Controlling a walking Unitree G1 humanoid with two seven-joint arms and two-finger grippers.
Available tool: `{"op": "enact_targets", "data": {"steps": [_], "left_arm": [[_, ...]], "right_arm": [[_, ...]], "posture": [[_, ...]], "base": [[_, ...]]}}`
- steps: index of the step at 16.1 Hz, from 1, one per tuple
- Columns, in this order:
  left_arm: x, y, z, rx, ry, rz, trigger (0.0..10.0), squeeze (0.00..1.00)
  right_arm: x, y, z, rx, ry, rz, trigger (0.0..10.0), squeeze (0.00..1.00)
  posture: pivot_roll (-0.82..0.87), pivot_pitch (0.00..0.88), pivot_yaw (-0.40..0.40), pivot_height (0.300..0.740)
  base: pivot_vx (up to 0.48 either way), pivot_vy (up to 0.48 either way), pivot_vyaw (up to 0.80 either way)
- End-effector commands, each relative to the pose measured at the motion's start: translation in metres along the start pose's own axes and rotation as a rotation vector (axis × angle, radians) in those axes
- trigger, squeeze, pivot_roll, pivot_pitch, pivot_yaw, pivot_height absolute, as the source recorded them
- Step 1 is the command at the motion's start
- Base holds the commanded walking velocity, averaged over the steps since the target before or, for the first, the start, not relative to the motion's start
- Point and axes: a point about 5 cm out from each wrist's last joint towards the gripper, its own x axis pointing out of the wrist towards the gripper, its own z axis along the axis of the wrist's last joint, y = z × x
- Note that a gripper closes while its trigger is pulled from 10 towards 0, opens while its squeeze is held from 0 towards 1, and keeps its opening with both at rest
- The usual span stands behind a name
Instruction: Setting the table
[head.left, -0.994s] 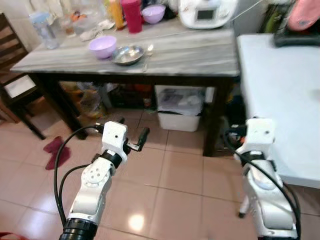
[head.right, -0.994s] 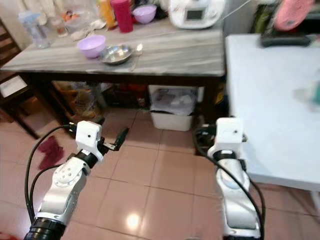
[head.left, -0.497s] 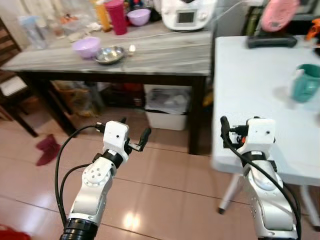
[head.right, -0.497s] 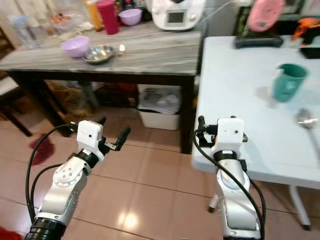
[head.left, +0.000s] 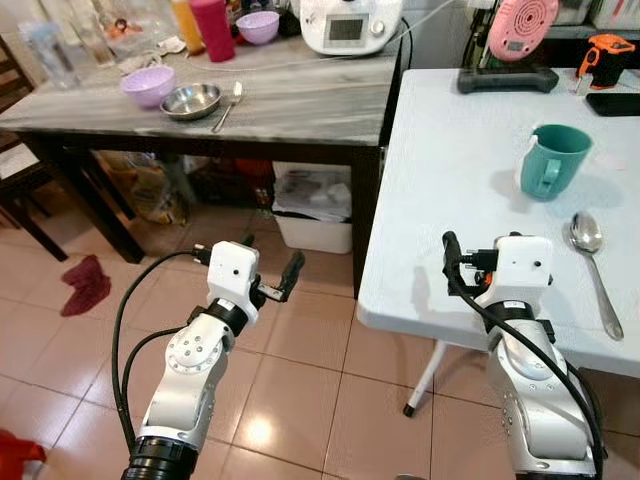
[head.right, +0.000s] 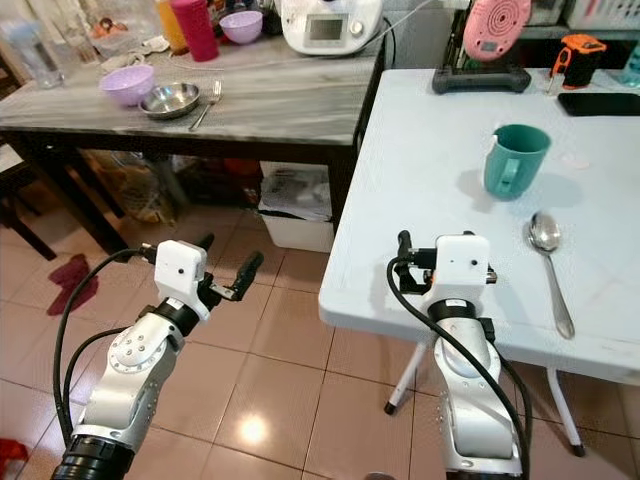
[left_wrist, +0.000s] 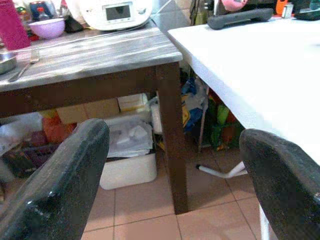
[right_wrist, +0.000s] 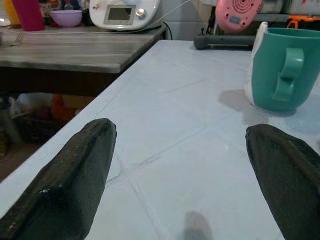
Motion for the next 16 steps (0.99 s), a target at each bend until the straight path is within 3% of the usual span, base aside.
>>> {"op": "enact_targets", "data": {"steps": [1,6,10,16], "left_arm": [[-0.0042,0.0074,-0.0009,0.003,0.010,0.014,10.0,0.00],[-0.0046,0.0047,-0.0006,0.004,0.007,0.007,10.0,0.00],[-0.0046,0.0030,-0.0009,0.001,0.008,-0.004,10.0,0.00],[-0.0031,0.0026,-0.0009,-0.002,0.010,-0.015,10.0,0.00]], "right_arm": [[0.0000,0.0064,0.0011,0.011,0.001,0.017,10.0,0.00],[0.0006,0.0054,0.0007,0.007,0.008,0.017,10.0,0.00],[0.0005,0.0049,0.0005,0.004,0.010,0.016,10.0,0.00],[0.0007,0.0047,0.0007,0.004,0.010,0.010,10.0,0.00]], "posture": [[-0.21,0.089,0.119,0.740],[-0.21,0.092,0.113,0.740],[-0.21,0.094,0.112,0.740],[-0.22,0.093,0.118,0.740]], "base": [[0.000,0.000,0.00],[0.000,0.000,0.00],[0.000,0.000,-0.60],[0.000,-0.450,0.00]]}}
